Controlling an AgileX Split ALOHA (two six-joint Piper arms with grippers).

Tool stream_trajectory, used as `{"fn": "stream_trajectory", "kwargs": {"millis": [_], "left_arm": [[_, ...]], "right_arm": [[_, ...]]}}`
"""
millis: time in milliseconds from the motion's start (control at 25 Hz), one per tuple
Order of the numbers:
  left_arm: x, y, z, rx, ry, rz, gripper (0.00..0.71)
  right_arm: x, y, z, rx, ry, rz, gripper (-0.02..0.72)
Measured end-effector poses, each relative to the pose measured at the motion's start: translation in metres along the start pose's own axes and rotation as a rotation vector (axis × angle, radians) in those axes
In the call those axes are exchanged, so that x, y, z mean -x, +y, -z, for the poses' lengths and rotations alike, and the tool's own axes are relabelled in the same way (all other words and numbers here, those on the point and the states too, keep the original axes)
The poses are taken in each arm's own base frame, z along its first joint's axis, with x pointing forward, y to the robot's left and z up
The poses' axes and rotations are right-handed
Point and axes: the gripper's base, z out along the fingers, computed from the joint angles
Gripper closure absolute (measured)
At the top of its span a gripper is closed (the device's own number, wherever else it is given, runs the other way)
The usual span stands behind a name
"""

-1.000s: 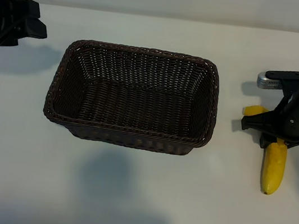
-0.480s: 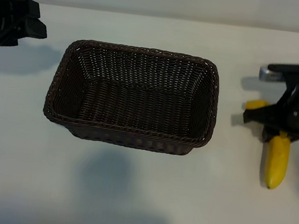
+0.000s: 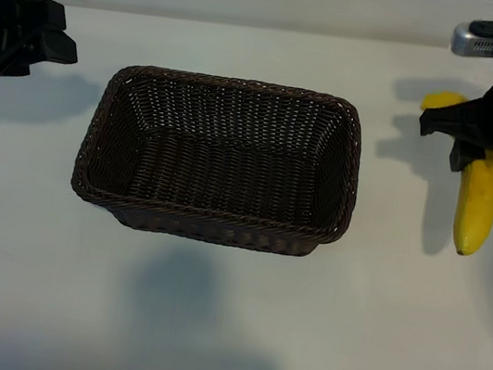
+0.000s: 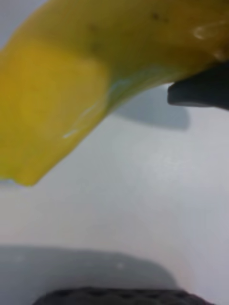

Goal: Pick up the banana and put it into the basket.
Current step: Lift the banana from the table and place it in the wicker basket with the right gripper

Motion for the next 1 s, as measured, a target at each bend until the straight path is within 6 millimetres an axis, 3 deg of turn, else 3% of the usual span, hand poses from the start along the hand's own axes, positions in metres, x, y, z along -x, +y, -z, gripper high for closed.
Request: {"fn": "stream_trajectory", "kwargs": {"millis": [480,1000], "left_arm": [[0.0,0.0,0.0,0.0,0.0,0.0,0.121],[0.0,0.0,0.0,0.0,0.001,0.0,0.121]], "right_arm": [[-0.003,0.008,0.0,0.013,0.015,0.033,0.303],[-0.021,0.095,0.012,0.089,-0.018,0.264,0.304]]}}
